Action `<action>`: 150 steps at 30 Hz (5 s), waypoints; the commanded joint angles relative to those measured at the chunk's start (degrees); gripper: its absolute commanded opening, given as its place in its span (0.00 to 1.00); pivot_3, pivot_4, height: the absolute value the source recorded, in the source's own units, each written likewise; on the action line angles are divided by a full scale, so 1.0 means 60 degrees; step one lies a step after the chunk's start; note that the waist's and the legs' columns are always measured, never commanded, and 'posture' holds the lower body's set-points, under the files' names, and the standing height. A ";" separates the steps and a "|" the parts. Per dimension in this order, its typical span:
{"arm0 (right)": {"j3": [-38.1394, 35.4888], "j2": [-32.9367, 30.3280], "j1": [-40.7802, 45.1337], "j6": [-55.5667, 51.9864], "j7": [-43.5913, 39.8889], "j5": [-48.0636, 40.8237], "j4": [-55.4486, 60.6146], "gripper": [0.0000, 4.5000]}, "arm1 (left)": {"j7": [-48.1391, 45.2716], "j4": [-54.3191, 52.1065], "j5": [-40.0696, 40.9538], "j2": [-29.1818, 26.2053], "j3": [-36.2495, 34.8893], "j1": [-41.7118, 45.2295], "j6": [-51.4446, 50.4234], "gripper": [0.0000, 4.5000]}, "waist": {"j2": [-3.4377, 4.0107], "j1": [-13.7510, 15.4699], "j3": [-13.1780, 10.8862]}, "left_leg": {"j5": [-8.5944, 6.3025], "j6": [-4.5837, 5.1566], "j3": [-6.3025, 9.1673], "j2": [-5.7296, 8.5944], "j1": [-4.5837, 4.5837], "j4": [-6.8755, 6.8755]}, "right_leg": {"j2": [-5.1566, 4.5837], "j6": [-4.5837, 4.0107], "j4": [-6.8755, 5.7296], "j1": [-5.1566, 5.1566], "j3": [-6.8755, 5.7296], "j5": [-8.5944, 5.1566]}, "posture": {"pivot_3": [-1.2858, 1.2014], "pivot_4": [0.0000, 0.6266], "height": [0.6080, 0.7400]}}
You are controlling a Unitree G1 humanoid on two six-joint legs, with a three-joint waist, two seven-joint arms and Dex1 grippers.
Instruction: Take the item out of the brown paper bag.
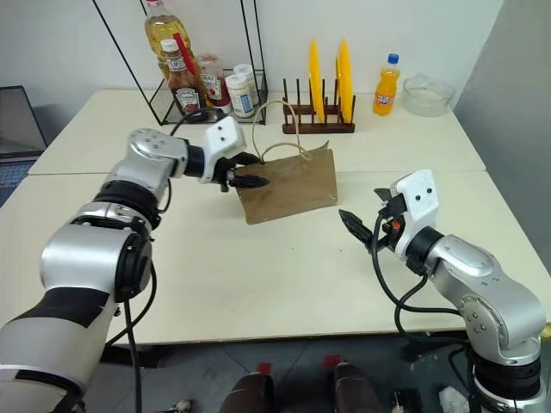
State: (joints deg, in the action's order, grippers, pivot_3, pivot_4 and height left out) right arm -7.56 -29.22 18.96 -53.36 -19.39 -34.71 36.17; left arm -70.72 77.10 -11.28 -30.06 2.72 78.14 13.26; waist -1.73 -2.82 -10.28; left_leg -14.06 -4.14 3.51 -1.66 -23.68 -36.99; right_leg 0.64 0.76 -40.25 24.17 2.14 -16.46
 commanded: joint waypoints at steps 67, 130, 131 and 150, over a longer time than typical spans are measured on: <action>0.4017 0.1710 1.0237 1.2277 -0.7576 0.8801 -1.7602 0.07 | 0.5991 -1.8824 0.9485 -0.1199 -0.3779 -1.3000 -1.0724 1.00 | 0.0017 -0.0102 -0.0007 | -0.0001 -0.0005 -0.0031 -0.0010 0.0165 0.0022 | -0.0036 -0.0043 -0.0045 -0.0119 0.0061 -0.0026 | 0.52 0.24 1.00; 0.4006 -0.2039 0.0616 1.5223 -0.8419 0.5377 -0.7429 0.82 | 0.4285 -1.7366 0.8109 -0.0733 0.0280 -1.4062 -0.9196 1.00 | 0.0065 0.0188 -0.0037 | -0.0005 -0.0003 -0.0025 -0.0011 0.0178 0.0026 | -0.0024 -0.0023 0.0048 -0.0178 0.0059 -0.0033 | 0.52 0.24 1.00; 0.3989 -0.2010 0.0638 1.5152 -0.8375 0.5343 -0.7432 0.82 | 0.4277 -1.7333 0.8092 -0.0718 0.0310 -1.4042 -0.9176 1.00 | 0.0065 0.0188 -0.0036 | -0.0005 -0.0003 -0.0027 -0.0011 0.0179 0.0026 | -0.0024 -0.0023 0.0048 -0.0178 0.0059 -0.0033 | 0.52 0.24 1.00; 0.4028 -0.1085 0.1114 1.3720 -0.7893 0.5155 -0.7706 0.38 | 0.4177 -1.6633 0.7641 -0.0372 0.0979 -1.3365 -0.8840 1.00 | 0.0068 0.0193 -0.0033 | -0.0005 -0.0002 -0.0024 -0.0007 0.0182 0.0019 | -0.0024 -0.0020 0.0047 -0.0187 0.0056 -0.0030 | 0.52 0.24 1.00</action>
State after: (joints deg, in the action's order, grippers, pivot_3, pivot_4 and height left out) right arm 17.56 -35.90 24.58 29.79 -67.39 -2.95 -10.41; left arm -45.66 -23.85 35.82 -32.85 6.95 -2.06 -40.08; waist -1.32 -1.66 -10.48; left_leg -14.09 -4.15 3.36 -1.69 -22.59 -36.88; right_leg 0.49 0.65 -39.97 23.04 2.47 -16.64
